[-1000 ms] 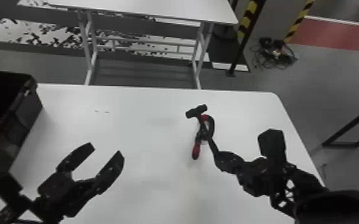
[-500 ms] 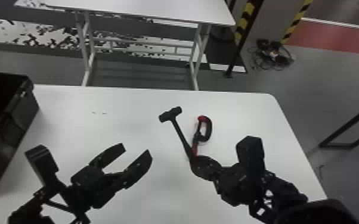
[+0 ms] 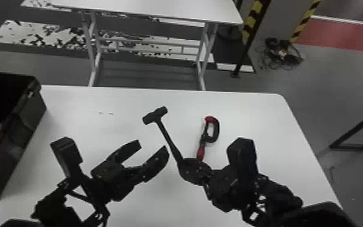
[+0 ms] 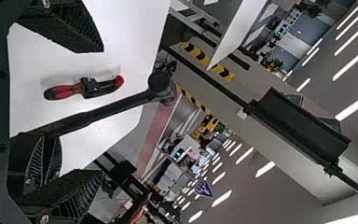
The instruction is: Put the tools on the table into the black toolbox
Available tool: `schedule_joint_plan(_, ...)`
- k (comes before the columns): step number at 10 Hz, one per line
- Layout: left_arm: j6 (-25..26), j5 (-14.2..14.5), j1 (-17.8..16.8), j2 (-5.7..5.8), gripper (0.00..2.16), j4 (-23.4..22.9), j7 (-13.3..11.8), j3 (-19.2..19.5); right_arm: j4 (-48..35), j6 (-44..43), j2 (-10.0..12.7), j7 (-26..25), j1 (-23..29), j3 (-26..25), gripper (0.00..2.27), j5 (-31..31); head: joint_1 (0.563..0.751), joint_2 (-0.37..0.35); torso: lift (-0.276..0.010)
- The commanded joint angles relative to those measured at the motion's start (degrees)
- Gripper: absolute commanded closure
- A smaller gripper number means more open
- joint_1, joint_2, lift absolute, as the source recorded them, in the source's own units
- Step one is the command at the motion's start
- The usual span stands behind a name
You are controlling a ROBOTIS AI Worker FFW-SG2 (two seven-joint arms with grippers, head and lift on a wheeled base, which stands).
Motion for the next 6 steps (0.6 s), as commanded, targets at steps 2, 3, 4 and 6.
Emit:
schedule_joint_plan(2, -0.06, -0.42, -0.63, -0.93, 0.07, 0.49, 0.68, -1.17, -0.02, 0.41, 0.00, 0.00, -0.56, 2.29, 2.25, 0.09, 0.695, -0.126, -0.075)
schedule_joint_plan(3, -0.06, -0.51, -1.25, -1.11, 0.07, 0.75, 0.77, -1.88, -0.20, 0.94, 0.00, 0.00, -0.56, 2.82, 2.25, 0.09, 0.695, -0.122, -0.075)
schedule_joint_plan(4, -0.06, -0.51, -1.42, -1.37, 0.07, 0.93, 0.85, -1.88, -0.46, 1.11, 0.00, 0.00, -0.56, 3.17, 2.25, 0.09, 0.695, -0.123, -0.075)
schedule_joint_plan(6, -0.06, -0.51, -2.13, -1.46, 0.07, 1.54, 0.85, -1.96, -0.90, 1.11, 0.00, 0.09, -0.48, 3.96, 2.25, 0.09, 0.695, -0.120, -0.075)
